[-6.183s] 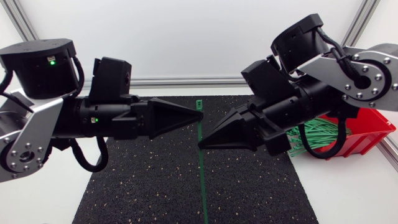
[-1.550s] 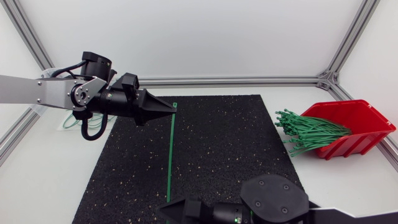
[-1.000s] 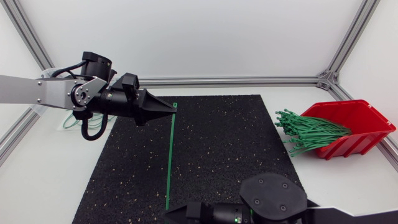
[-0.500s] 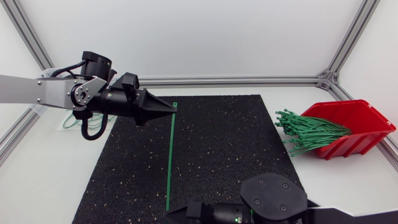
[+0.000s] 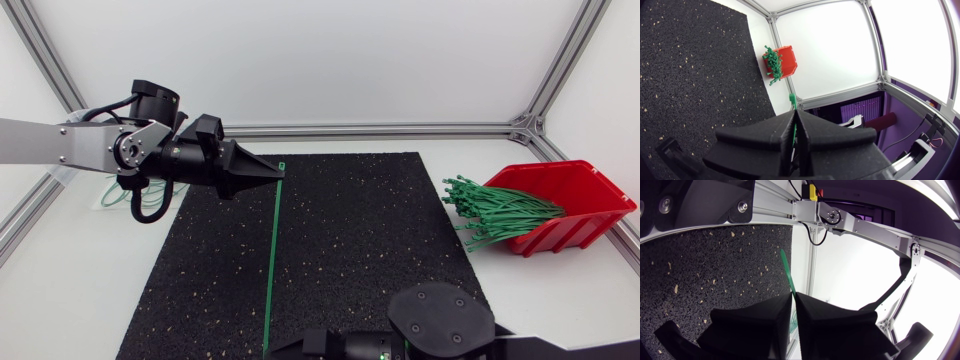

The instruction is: Take a green cable tie from the red box, thread the tail through the head to close it, then place it in the transparent bin on the left.

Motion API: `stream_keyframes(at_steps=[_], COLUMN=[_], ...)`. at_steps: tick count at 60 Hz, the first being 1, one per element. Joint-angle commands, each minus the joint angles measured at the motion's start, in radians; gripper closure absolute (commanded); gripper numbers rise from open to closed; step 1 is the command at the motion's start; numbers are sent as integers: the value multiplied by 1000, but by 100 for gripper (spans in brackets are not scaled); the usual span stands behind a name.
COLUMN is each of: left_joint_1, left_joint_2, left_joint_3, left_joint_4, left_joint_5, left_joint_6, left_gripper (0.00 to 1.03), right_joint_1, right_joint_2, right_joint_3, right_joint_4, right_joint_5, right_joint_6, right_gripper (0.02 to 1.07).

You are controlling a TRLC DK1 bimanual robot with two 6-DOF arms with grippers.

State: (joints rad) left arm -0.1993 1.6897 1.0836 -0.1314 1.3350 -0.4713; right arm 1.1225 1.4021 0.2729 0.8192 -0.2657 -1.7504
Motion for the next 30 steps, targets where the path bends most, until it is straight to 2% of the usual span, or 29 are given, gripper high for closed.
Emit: stream_keyframes(at_steps=[1, 13, 30], left_joint_1=[-11, -11, -9], left_joint_2=[13, 11, 8], left_joint_3=[18, 16, 12], left_joint_4=[-7, -7, -8], left_joint_5=[18, 18, 18], left_joint_6=[-1, 0, 3], left_gripper=[100, 100, 100], right_joint_1=[-9, -55, -95], right_joint_2=[35, 54, 24], right_joint_3=[-1, 26, 45], right_joint_4=[43, 69, 57], right_joint_5=[-6, -21, -32], right_joint_6=[9, 17, 160], right_gripper=[101, 101, 101])
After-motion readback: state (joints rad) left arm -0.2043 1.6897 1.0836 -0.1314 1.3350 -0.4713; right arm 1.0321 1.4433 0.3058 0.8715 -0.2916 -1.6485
